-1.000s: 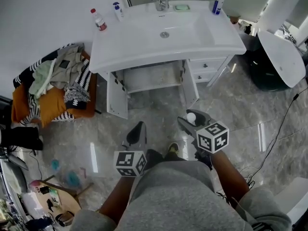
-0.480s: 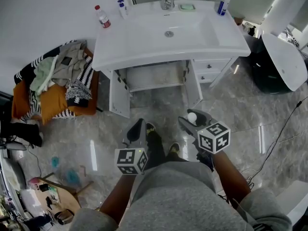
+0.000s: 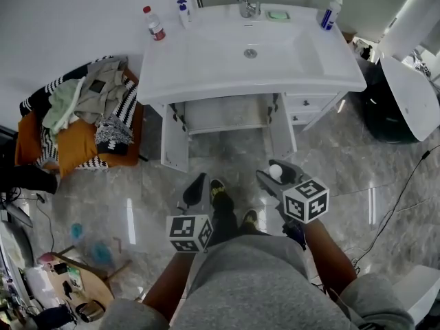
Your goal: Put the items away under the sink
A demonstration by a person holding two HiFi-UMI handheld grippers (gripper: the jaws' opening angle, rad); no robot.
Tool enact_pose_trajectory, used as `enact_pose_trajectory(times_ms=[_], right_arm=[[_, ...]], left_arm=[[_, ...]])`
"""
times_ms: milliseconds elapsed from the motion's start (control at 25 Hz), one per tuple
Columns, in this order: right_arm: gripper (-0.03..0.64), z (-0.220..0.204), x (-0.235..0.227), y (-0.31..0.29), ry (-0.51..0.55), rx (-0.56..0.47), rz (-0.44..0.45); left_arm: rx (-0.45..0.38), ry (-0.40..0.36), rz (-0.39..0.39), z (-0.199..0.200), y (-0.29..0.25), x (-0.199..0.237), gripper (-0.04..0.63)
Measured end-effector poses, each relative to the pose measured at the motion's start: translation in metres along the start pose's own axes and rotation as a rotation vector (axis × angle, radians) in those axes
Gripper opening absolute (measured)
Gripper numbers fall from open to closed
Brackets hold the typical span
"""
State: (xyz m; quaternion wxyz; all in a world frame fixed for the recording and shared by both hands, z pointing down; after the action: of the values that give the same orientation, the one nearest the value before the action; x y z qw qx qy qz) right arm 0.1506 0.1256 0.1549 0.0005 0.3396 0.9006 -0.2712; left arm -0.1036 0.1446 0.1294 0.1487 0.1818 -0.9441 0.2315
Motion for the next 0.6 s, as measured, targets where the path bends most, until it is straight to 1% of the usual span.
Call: enact_pose_trajectory(times_ms=[280, 600], right_arm=[[0.213, 0.012, -0.005, -0.031, -0.017, 0.022, 0.004], [0.213, 0.03, -0.017, -0.065, -0.041, 0.038, -0.01]], left_arm=[[0.01, 0.017, 0.012, 0.014, -0.021, 0.022, 0.012], [0.039, 0.04, -0.01, 0.029, -0.061, 0.045, 0.012]])
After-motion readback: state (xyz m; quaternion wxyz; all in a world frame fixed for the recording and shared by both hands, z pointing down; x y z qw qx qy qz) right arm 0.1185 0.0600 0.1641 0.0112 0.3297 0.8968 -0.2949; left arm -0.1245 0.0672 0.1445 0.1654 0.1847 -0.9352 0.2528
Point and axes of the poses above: the fingertips, and each gripper's own axes: y backward along the fingers, x to its left, z out of its top, the point moved 9 cm from there along y, backward along the fingers, and after that the axes turned 13 degrees about y, right-handed, at the moved point
